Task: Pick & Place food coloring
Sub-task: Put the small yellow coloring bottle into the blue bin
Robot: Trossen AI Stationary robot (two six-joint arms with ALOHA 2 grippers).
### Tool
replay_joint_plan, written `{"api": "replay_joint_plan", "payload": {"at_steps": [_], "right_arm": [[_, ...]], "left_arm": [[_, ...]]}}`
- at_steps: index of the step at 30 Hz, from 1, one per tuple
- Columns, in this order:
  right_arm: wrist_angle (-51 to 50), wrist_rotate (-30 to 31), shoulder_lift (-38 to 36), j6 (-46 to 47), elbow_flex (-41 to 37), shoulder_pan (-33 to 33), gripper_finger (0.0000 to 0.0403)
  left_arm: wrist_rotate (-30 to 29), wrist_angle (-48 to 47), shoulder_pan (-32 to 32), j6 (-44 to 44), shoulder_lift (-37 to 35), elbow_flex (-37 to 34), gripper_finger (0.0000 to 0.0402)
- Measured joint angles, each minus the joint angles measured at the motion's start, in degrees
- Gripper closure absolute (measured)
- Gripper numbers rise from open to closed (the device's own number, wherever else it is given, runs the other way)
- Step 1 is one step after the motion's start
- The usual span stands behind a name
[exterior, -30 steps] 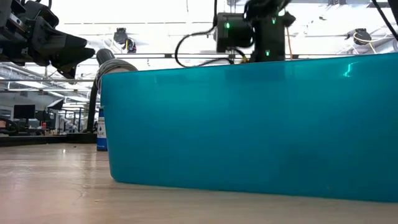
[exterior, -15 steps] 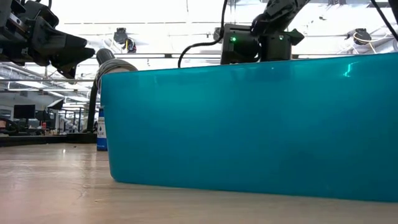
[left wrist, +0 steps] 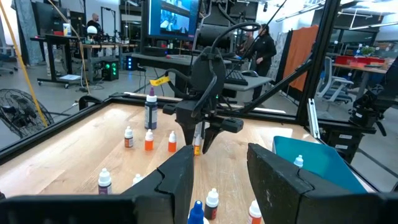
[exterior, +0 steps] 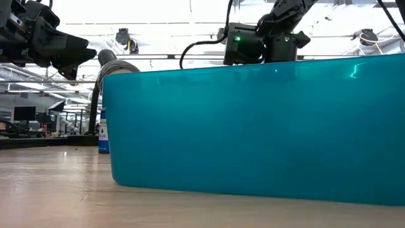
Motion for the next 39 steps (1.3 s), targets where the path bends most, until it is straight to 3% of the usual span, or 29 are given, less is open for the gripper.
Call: {"api": "replay_joint_plan", "payload": {"at_steps": [17,24,29,39], "right_arm": [[-1.22,-0.13,0.00,-2.14,0.07,0.04,0.0345],[-1.45,-0.07,-0.59,-5.01,1.94,2.60,0.0347],[-6.90,2.91,-1.36,-4.24,10.36,7.08,0.0347],[-23.63,10.97,4.65,0.92,40.01,18.70,0.0347]], "left_arm": [[0.00,0.00,0.01,0.00,0.00,0.00,0.0249],[0.00,0.00,0.00,0.00,0.00,0.00,0.0249],[0.02,0.00,0.01,0.00,0.02,-0.01,0.0249],[0.01,0.00,0.01,0.00,0.00,-0.02,0.0249]]}}
